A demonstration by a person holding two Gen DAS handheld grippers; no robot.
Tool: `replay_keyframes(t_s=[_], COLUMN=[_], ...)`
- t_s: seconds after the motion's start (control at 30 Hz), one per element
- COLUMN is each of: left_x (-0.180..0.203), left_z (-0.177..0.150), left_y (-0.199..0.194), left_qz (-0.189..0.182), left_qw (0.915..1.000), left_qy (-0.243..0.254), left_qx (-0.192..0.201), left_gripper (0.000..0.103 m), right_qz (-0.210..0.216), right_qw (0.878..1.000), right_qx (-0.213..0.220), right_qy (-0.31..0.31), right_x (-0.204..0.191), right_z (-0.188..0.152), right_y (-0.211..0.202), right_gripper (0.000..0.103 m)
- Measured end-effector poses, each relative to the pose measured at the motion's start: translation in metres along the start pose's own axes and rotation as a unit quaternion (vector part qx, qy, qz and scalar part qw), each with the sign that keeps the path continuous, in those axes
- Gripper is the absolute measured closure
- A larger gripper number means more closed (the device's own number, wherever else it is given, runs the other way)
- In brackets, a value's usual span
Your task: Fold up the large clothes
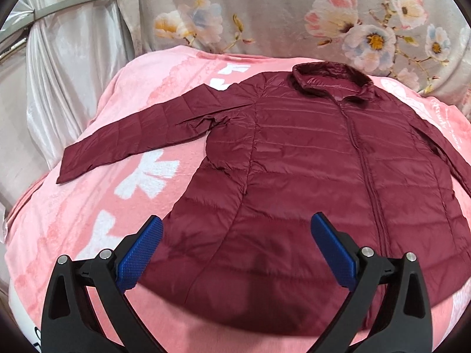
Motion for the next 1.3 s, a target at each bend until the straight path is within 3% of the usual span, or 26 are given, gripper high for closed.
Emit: replay_keyframes(t_s=[0.1,0.17,0.2,0.23,0.3,0.4,0.5,0.57,0.67,0.7,0.8,0.9,1.0,1.07,1.13,1.23,1.3], left_x=[0.003,0.004,0.004,0.003,0.002,-0.001,-0.006,-0.011,-0.019,-0.021,-0.030,-0.038,-0.045,-0.047,-0.046,-0.036,-0.025], left_z=[0.006,0.010,0.011,0.013,0.015,0.020,0.026,0.030,0.036,0.037,0.039,0.040,0.040,0.043,0.046,0.053,0.059], left_y=[0.014,0.023,0.028,0.032,0.041,0.052,0.061,0.066,0.071,0.072,0.077,0.081,0.086,0.087,0.090,0.094,0.097], left_qz=[0.008,0.006,0.005,0.005,0.005,0.018,0.031,0.037,0.042,0.043,0.044,0.039,0.031,0.013,-0.019,-0.077,-0.116], left_qw=[1.0000,1.0000,0.9999,0.9999,0.9997,0.9995,0.9993,0.9990,0.9985,0.9983,0.9975,0.9969,0.9964,0.9959,0.9942,0.9886,0.9829], left_qy=[0.003,0.000,-0.003,-0.006,-0.011,-0.009,-0.009,-0.015,-0.029,-0.034,-0.050,-0.061,-0.071,-0.081,-0.096,-0.113,-0.123], left_qx=[-0.003,-0.007,-0.010,-0.013,-0.019,-0.022,-0.020,-0.019,-0.019,-0.019,-0.022,-0.029,-0.035,-0.038,-0.046,-0.063,-0.073], left_gripper=[0.005,0.005,0.005,0.005,0.005,0.005,0.005,0.005,0.005,0.005,0.005,0.005,0.005,0.005,0.005,0.005,0.005], right_qz=[0.007,0.002,-0.014,-0.019,-0.009,-0.017,-0.013,0.035,0.109,0.145,0.220,0.294,0.333,0.345,0.346,0.358,0.355], right_qw=[0.999,0.999,0.999,0.998,0.998,0.997,0.994,0.986,0.962,0.947,0.909,0.860,0.816,0.793,0.775,0.771,0.786], right_qx=[-0.005,0.022,0.027,0.030,0.031,0.058,0.107,0.134,0.151,0.152,0.127,0.060,-0.008,-0.042,-0.075,-0.073,-0.060], right_qy=[0.031,0.042,0.041,0.043,0.061,0.044,-0.029,-0.096,-0.200,-0.245,-0.331,-0.413,-0.473,-0.501,-0.523,-0.521,-0.503], right_x=[0.014,0.018,0.021,0.023,0.023,0.007,-0.047,-0.122,-0.233,-0.280,-0.373,-0.453,-0.495,-0.502,-0.503,-0.489,-0.472], right_z=[0.017,0.030,0.037,0.043,0.057,0.084,0.110,0.122,0.107,0.088,0.024,-0.074,-0.163,-0.215,-0.255,-0.270,-0.250], right_y=[0.025,0.032,0.036,0.040,0.055,0.061,0.043,0.021,-0.005,-0.016,-0.028,-0.027,-0.015,-0.011,-0.005,-0.020,-0.027], right_gripper=[0.021,0.035,0.050,0.072,0.091,0.097,0.097,0.098,0.098,0.098,0.098,0.098,0.095,0.087,0.067,0.049,0.043])
Point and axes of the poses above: each gripper's, at about its wrist camera, not at the fingertips, and y roughly the way its jaws point, x to its right, z to its top, the point moved 10 cm from there along y, roughly the way its jaws point, and after that the axes turned 3 degrees about -y, right-handed, at the moved point
